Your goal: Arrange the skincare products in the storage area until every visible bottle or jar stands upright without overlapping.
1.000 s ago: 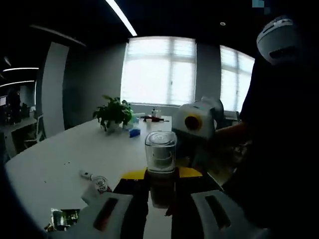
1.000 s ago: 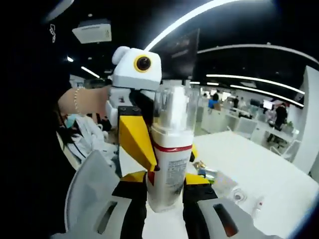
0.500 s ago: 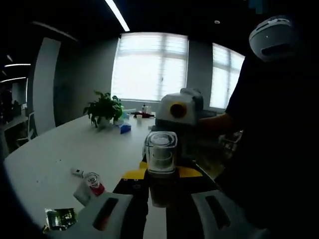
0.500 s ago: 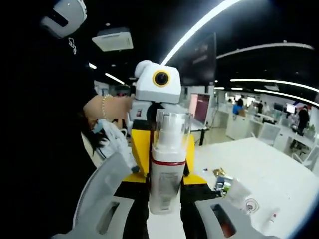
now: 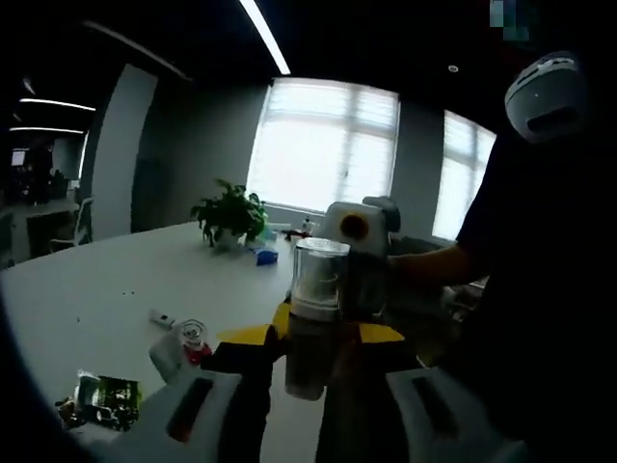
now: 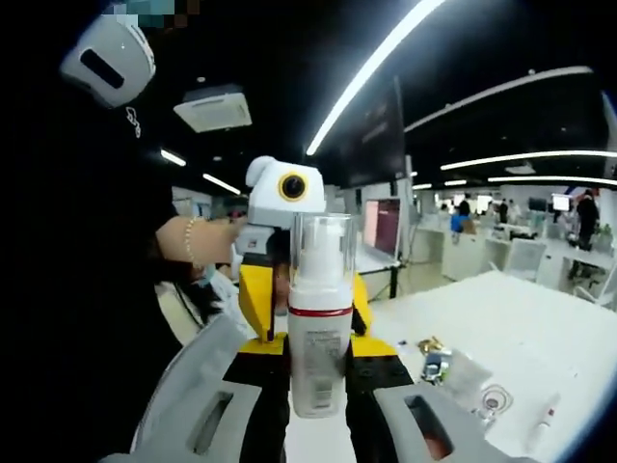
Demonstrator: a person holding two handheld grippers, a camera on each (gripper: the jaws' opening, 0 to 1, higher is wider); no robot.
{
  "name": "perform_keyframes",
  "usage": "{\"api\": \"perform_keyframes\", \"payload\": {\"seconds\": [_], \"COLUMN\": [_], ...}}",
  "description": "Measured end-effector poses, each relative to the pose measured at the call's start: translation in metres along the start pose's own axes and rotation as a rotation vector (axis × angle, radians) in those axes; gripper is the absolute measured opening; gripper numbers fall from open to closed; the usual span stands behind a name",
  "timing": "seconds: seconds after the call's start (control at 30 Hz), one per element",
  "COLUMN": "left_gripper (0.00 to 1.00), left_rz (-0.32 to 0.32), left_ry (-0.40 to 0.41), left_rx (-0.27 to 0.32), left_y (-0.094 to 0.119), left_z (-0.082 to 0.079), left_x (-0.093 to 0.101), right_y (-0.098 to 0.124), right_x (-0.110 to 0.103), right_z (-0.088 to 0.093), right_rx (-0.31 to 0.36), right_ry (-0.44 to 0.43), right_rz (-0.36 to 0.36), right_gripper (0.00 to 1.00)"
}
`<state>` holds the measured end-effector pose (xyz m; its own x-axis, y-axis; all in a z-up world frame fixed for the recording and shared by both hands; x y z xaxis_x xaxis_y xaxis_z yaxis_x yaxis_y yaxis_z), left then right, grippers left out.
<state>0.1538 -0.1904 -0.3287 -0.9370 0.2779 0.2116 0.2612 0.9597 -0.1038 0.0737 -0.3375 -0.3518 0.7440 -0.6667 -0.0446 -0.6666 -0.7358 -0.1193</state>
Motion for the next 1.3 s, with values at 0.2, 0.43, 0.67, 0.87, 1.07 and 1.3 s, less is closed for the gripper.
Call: {"api": "perform_keyframes", "payload": {"seconds": [0.2,0.43,0.67,0.87,1.07,1.3], "left_gripper": [0.56,0.74,0.99,0.99,0.99,0.99], "left_rz": [-0.131,-0.259,-0.345,-0.388,-0.482,-0.563], "left_ry": [0.012,-0.004,-0.039,-0.034,-0.039,-0.032], "left_rx": [0.026,-0.012,-0.050,-0.042,0.029,0.068], "left_y": [0.015,0.033,0.041,0.048,0.060,0.083], "left_z": [0.017,0.038,0.057,0.068,0.066,0.068], "left_x": [0.000,0.000,0.010,0.013,0.007,0.000], "right_y": [-0.002,-0.009,-0.010,-0.006,-0.003,-0.003], "right_x": [0.007,0.011,0.017,0.027,0.036,0.046], "right_z": [0.012,0.024,0.034,0.042,0.054,0.075], "right_rx": [0.026,0.023,0.029,0.037,0.019,-0.015], "right_ry": [-0.037,-0.034,-0.035,-0.044,-0.057,-0.049], "right_rz": [0.003,-0.016,-0.019,-0.006,0.015,0.007], "right_gripper": [0.12,0.12,0.13,0.13,0.13,0.13]}}
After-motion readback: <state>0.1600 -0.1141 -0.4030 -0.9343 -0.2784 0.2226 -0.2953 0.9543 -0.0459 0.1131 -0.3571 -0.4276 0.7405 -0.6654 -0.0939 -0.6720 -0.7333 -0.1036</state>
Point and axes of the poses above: the point that each gripper's makers call its tool centre point, and the gripper's own axes: y roughly backward along the fingers, x roughly to its right, z roughly out of its underside, the point moved 10 cm from there along y, roughly backward along the fingers, and after that the axes turned 15 degrees about x, right-handed, at the moved point
